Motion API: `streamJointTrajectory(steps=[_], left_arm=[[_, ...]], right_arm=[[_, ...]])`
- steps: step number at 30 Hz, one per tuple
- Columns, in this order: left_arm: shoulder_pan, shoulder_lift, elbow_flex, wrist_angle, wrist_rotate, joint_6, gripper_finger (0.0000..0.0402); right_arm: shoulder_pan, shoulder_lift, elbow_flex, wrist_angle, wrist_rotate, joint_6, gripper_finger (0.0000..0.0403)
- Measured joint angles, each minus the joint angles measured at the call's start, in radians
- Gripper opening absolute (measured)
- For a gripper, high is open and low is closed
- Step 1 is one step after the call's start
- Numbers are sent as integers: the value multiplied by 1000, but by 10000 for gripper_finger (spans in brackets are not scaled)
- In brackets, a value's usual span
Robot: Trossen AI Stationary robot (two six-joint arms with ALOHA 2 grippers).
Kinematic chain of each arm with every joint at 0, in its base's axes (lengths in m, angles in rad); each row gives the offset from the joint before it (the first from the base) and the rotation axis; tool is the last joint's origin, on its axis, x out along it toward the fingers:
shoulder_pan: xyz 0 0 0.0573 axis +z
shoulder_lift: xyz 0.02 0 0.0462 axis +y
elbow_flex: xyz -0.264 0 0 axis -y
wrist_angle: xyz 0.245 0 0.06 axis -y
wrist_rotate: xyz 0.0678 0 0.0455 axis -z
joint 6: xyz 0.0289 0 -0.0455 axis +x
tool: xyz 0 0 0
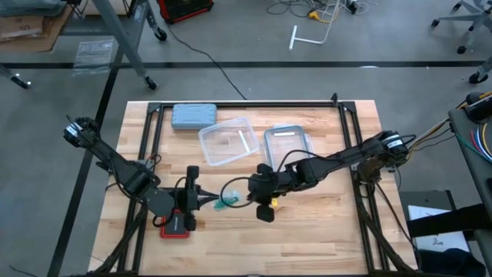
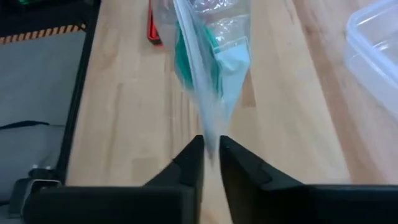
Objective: Roll bandage
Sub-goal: Close the transparent zip bag
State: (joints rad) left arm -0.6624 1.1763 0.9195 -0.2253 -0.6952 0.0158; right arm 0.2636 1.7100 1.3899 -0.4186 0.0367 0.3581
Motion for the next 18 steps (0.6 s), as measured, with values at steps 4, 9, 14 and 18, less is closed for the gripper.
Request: streamJointTrajectory(steps=[4,9,14,18], left_arm=[[0,0,0,-10,0,-10,0],[0,0,0,-83,-1,-69,0],[0,0,0,-90,0,-79,0],[0,1,0,-90,65,-79,0]], right_arm=[[1,0,-3,-2,-4,-29,6],[2,-29,-4,-42,-34,-10,41],[2,-42,-4,-73,-36,-26,77],[0,-45,-4,-53,-37,-62,94]])
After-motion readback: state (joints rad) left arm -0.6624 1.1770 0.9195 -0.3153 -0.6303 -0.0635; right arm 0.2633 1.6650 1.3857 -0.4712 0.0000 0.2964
